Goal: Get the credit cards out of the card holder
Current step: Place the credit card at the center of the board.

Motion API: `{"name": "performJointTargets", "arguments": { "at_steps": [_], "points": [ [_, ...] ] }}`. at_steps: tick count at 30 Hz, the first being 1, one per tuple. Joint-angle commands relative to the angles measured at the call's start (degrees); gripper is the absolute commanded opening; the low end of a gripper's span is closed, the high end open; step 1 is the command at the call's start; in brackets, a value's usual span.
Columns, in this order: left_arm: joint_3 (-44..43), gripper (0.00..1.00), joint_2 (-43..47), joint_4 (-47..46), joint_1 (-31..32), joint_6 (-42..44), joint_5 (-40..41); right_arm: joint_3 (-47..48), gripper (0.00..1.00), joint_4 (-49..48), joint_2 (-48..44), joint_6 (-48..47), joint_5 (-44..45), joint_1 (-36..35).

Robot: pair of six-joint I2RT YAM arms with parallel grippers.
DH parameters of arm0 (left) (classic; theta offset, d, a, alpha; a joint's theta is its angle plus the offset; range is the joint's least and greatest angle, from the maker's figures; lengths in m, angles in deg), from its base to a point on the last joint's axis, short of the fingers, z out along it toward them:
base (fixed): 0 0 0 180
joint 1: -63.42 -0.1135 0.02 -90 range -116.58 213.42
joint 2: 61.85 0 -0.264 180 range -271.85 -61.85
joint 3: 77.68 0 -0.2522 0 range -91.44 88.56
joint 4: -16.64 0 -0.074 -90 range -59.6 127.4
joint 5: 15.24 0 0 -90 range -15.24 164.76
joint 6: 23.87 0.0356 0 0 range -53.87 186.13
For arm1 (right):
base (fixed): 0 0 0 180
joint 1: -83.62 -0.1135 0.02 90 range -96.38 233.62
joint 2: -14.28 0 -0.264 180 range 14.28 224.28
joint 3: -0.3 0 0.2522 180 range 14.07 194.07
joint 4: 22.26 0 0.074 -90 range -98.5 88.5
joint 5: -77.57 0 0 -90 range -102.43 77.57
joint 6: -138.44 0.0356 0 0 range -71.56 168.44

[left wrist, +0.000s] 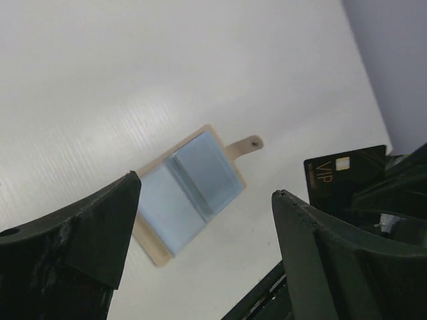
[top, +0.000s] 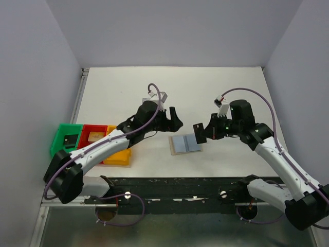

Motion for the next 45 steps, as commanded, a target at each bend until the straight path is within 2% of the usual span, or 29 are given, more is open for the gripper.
{"name": "performJointTargets", "arguments": {
  "at_steps": [1,3,4,9,15,19,24,28,36,40,42,45],
  "points": [
    [10.0,0.93,13.5,-16.7,-3.9,4.1,-10.8,9.1,0.0,14.6,1.1,-9.0,-8.3,-4.1],
    [14.5,0.92,18.0,-26.7,-4.8,6.2,-20.6,11.7,0.0,18.0,1.5,-11.7,-12.6,-5.8],
    [14.7,0.92,19.0,-28.3,-5.1,7.9,-25.1,13.0,0.0,19.3,1.9,-12.9,-15.5,-6.5],
    [10.8,0.92,18.6,-26.4,-5.3,11.7,-47.6,17.2,0.0,24.2,2.3,-17.3,-18.3,-12.6],
    [10.0,0.83,14.4,-32.7,-5.0,6.8,-58.5,16.9,0.0,24.2,2.6,-18.2,-18.8,-14.7],
    [8.8,0.75,11.9,-32.1,-3.3,6.7,-61.7,17.1,0.0,24.1,2.3,-18.4,-19.2,-14.9],
    [6.3,0.66,10.3,-26.0,0.3,11.8,-61.7,17.9,0.01,23.9,2.5,-18.4,-19.1,-14.9],
    [6.3,0.56,9.9,-25.8,0.4,12.0,-61.8,18.4,0.0,23.9,2.8,-18.4,-18.9,-14.9],
    [6.8,0.46,9.4,-25.2,0.4,12.6,-61.8,18.7,0.0,22.9,2.6,-17.5,-18.8,-15.1],
    [6.8,0.35,9.5,-25.3,0.4,12.6,-62.1,18.9,0.0,22.7,2.9,-17.2,-18.6,-15.2],
    [6.7,0.27,9.5,-24.5,0.4,13.4,-62.0,18.9,0.0,22.7,2.9,-17.3,-18.4,-15.2],
    [6.5,0.22,9.4,-23.9,0.4,13.8,-62.0,18.8,0.0,22.4,2.9,-17.1,-18.2,-15.3]
  ]
}}
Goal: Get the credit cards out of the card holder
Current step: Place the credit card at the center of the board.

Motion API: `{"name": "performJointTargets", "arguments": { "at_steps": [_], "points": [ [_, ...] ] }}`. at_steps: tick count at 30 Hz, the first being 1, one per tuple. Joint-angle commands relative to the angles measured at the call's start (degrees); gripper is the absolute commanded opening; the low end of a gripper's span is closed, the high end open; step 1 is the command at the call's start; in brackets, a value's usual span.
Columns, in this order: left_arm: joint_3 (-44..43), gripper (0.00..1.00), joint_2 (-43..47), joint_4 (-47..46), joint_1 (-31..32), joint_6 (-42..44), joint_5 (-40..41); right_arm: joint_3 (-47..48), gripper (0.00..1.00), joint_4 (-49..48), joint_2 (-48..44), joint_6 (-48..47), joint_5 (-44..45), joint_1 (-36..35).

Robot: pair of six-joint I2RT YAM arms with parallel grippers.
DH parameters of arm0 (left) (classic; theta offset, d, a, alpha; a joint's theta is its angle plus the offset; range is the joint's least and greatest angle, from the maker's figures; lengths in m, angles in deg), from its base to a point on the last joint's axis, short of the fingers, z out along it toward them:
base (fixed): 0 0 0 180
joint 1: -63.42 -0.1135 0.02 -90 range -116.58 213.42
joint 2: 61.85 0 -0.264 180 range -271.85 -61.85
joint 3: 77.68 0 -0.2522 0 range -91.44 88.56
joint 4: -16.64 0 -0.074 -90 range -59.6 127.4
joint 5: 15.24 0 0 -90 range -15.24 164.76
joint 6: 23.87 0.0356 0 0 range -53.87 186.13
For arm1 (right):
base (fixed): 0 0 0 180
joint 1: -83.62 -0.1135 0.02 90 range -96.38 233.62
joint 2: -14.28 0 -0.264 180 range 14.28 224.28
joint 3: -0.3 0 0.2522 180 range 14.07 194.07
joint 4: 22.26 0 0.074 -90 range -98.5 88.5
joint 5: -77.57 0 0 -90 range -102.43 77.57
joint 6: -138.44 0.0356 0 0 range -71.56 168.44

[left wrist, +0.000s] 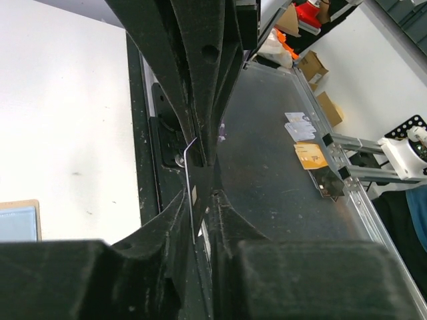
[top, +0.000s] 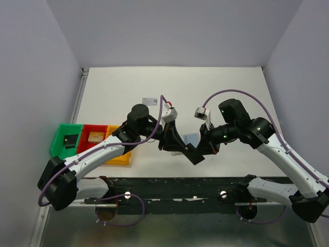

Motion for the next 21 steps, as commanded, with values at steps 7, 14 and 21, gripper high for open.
{"name": "performJointTargets", "arguments": {
  "at_steps": [7,14,21],
  "points": [
    [-0.7,0.0,-0.4,0.8,0.1,2.1,-2.3,1.7,0.0,-0.3,0.1,0.7,-0.5,-0.5],
    [1.1,0.0,1.0,-0.5,-1.4,1.2,3.4,1.4,0.55,-2.1,-3.3,5.3,12.0,-0.5],
    [-0.9,0.0,-2.6,3.6,-14.5,-8.7,23.7,1.3,0.62,-4.8,-11.0,7.9,34.5,-0.4]
  ]
}}
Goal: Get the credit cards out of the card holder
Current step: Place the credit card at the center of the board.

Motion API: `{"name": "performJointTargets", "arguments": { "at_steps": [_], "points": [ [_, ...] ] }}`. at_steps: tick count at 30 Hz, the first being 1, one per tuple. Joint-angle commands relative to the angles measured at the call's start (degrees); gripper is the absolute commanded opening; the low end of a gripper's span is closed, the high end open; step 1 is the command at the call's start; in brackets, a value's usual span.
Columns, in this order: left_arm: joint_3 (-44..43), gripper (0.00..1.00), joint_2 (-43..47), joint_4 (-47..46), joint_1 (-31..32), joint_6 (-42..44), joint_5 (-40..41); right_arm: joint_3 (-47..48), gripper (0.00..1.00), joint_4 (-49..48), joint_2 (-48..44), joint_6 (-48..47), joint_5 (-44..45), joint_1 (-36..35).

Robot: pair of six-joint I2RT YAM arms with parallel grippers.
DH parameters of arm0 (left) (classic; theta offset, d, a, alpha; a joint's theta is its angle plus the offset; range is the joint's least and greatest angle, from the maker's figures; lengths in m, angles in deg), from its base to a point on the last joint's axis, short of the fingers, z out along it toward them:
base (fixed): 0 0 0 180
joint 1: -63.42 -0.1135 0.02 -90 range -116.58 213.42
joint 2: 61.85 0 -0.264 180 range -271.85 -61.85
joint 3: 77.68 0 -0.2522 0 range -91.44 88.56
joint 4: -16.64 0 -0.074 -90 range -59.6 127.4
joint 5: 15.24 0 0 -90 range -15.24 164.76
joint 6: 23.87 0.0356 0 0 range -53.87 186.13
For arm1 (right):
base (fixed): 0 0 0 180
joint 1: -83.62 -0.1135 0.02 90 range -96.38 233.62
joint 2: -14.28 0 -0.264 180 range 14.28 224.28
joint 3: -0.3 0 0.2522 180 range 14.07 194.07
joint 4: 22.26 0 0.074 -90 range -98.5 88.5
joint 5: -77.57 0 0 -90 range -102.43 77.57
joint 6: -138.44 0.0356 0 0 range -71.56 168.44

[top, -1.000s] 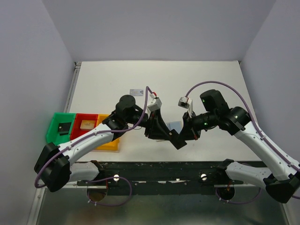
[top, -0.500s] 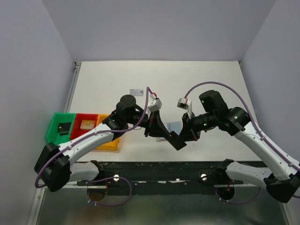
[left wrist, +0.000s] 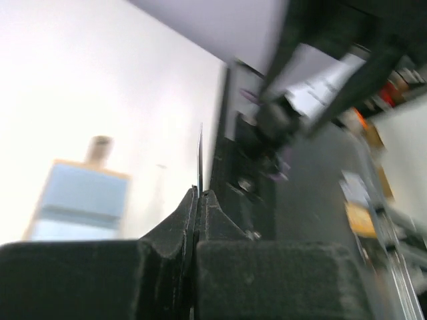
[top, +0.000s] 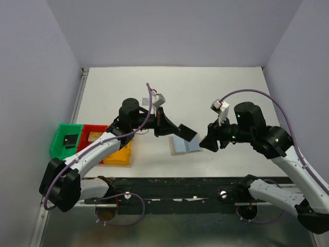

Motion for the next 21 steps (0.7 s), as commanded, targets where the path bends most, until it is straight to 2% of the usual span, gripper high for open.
{"name": "performJointTargets", "arguments": {
  "at_steps": [1,5,9,16,21],
  "points": [
    [-3.7,0.0,-5.2,6.0,-9.4,-7.6,20.8,-0.9,0.62,-5.0,-6.0,2.7,18.4,-0.1],
    [-13.6,0.0,-16.0,16.0,-13.3,-9.6,31.1,-9.5,0.62,-14.0,-13.1,7.6,24.3,0.0],
    [-22.3,0.0,-26.4,18.3,-15.1,-10.9,35.1,-15.2,0.61,-18.6,-17.1,10.7,25.1,-0.1],
    [-38.0,0.0,-42.9,21.9,-15.8,-11.9,35.2,-18.1,0.61,-20.2,-16.1,11.7,19.7,-0.1],
    [-42.6,0.0,-49.2,21.6,-16.5,-14.0,34.8,-19.1,0.61,-20.3,-15.1,12.1,19.1,0.0]
  ]
}}
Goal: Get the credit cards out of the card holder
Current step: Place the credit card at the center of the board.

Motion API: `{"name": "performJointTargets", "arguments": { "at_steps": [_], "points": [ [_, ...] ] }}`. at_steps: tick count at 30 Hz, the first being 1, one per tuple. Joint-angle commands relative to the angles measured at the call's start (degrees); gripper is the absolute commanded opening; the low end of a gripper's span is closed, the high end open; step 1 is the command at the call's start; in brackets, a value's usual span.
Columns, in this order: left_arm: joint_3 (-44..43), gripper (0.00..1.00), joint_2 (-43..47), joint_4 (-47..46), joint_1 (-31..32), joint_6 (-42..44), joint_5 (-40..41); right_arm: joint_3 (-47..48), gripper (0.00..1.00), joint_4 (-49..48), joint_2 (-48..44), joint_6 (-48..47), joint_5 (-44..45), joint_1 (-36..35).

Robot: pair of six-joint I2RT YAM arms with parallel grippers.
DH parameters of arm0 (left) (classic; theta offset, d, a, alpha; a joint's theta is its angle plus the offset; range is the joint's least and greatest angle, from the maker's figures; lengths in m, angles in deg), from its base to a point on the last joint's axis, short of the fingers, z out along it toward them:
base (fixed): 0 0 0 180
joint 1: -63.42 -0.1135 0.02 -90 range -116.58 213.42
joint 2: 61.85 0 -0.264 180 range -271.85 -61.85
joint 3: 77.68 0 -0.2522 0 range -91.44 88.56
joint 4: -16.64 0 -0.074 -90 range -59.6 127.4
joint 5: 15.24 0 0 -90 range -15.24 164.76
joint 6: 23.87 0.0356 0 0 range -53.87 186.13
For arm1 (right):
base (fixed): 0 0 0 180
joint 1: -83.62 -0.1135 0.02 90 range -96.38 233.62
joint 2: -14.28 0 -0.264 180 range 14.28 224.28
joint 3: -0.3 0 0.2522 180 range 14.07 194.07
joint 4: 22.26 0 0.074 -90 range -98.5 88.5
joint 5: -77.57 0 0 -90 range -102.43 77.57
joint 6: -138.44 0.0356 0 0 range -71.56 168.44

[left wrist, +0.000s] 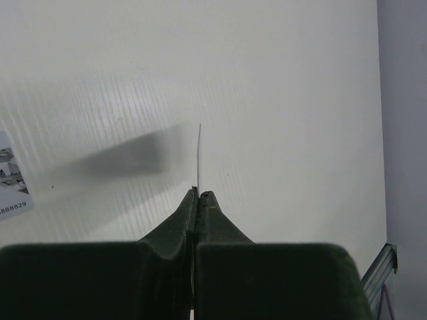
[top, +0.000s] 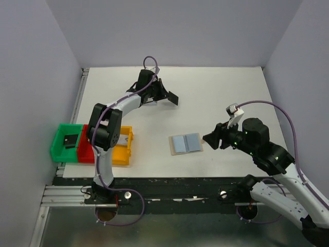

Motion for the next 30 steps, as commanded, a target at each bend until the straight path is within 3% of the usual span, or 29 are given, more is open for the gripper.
{"name": "performJointTargets", "arguments": {
  "at_steps": [1,19,30],
  "points": [
    [-4.3,0.0,-4.6,1.6,-0.9,-3.0,0.5,-2.0,0.61,-2.4,0.5,1.2,-1.4,-0.1],
    [-6.2,0.0,-11.8,-2.8,-2.2,-5.9,-4.6,-3.8,0.61,-2.9,1.8,1.7,-1.2,-0.1],
    [-6.0,0.36,-11.1,-0.6,-2.5,-3.1,-3.9,-3.5,0.61,-2.9,2.6,1.7,-1.4,-0.1]
  ]
}}
